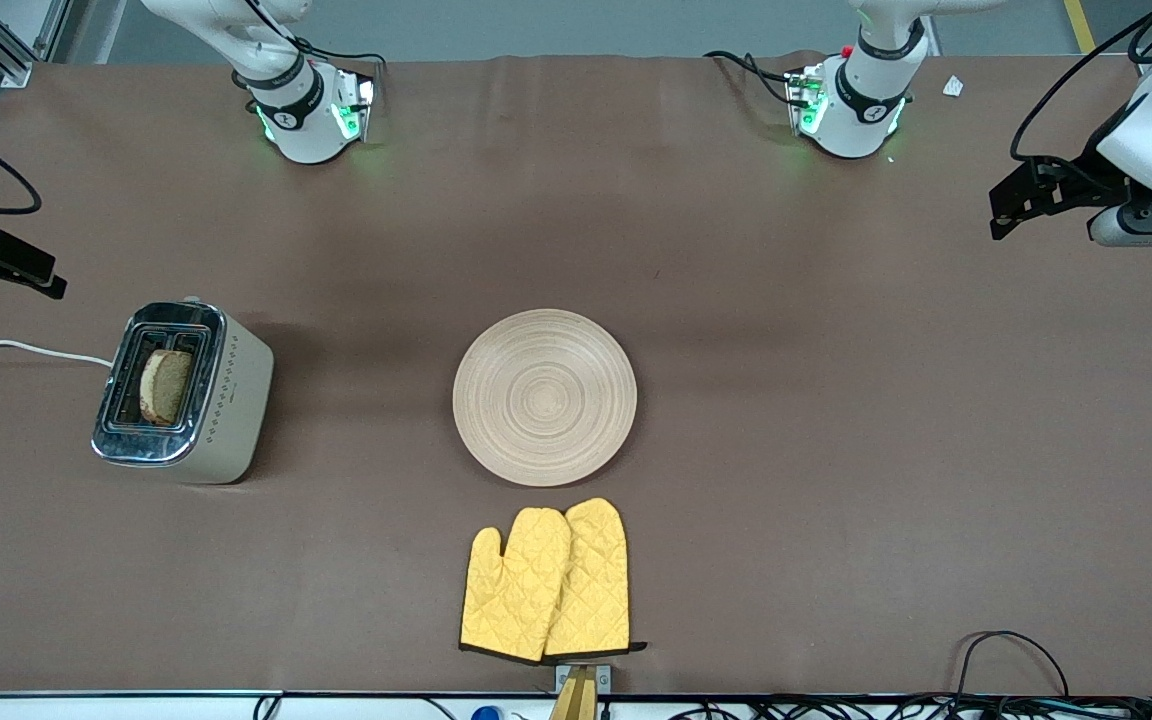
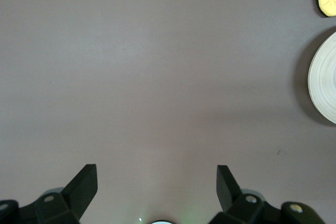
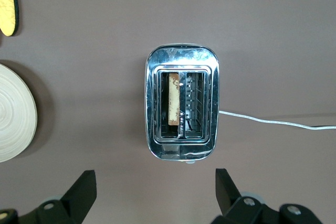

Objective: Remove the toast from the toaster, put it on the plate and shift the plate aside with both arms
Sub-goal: 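Reach the right gripper down to the bread slice in the toaster, then grasp the bread slice with the right gripper and lift it out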

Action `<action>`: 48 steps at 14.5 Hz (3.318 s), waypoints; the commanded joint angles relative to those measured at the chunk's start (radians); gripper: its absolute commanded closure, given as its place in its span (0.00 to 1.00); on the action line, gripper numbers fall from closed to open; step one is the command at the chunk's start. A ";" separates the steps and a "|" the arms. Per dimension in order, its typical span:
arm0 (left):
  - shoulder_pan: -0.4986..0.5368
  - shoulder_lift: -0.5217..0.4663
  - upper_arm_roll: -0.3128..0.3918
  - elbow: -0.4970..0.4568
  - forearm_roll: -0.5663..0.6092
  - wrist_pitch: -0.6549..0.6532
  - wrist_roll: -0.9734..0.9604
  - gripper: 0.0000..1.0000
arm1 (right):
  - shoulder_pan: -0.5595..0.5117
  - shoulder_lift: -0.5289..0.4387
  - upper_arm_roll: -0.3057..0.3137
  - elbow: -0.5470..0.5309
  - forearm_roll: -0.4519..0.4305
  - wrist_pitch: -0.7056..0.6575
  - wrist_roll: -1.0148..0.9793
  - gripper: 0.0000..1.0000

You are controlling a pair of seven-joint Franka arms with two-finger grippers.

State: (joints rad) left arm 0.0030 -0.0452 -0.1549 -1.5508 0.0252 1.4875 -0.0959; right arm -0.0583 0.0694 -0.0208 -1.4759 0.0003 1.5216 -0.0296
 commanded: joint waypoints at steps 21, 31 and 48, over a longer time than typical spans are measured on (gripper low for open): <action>0.000 0.051 -0.002 0.101 0.006 -0.024 0.007 0.00 | -0.051 0.210 0.001 -0.207 0.018 0.304 0.011 0.00; 0.008 0.044 -0.002 0.103 0.004 -0.024 0.008 0.00 | -0.043 0.247 0.002 -0.251 0.017 0.334 0.010 0.26; 0.008 0.045 -0.002 0.103 0.006 -0.024 0.007 0.00 | 0.072 0.253 0.008 0.038 0.020 0.053 0.207 1.00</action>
State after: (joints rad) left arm 0.0060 -0.0076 -0.1529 -1.4733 0.0252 1.4857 -0.0959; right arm -0.0556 0.3236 -0.0138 -1.5821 0.0031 1.6994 0.0696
